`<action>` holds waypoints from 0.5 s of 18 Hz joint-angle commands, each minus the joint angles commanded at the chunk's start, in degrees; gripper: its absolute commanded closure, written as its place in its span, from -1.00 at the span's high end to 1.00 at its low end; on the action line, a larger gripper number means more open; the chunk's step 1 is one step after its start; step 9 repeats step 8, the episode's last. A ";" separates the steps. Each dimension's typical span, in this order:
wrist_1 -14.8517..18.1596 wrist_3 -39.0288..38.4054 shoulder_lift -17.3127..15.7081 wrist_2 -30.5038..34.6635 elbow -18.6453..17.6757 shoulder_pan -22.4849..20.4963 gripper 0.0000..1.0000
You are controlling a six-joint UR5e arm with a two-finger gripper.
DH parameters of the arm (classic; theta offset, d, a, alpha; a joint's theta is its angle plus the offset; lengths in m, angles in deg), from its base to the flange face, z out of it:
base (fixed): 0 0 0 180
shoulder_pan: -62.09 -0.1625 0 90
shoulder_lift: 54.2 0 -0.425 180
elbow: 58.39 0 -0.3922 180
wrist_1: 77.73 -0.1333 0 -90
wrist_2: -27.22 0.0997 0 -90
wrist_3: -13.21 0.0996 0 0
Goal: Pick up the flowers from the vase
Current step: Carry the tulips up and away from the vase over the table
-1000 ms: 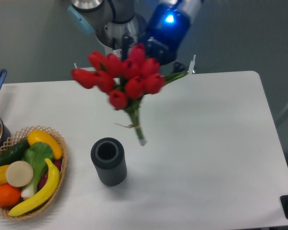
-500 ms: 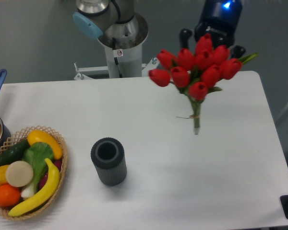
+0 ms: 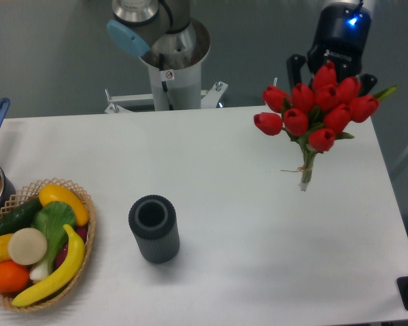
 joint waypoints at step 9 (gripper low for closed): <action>0.00 -0.09 0.01 1.49 -0.43 0.17 -0.18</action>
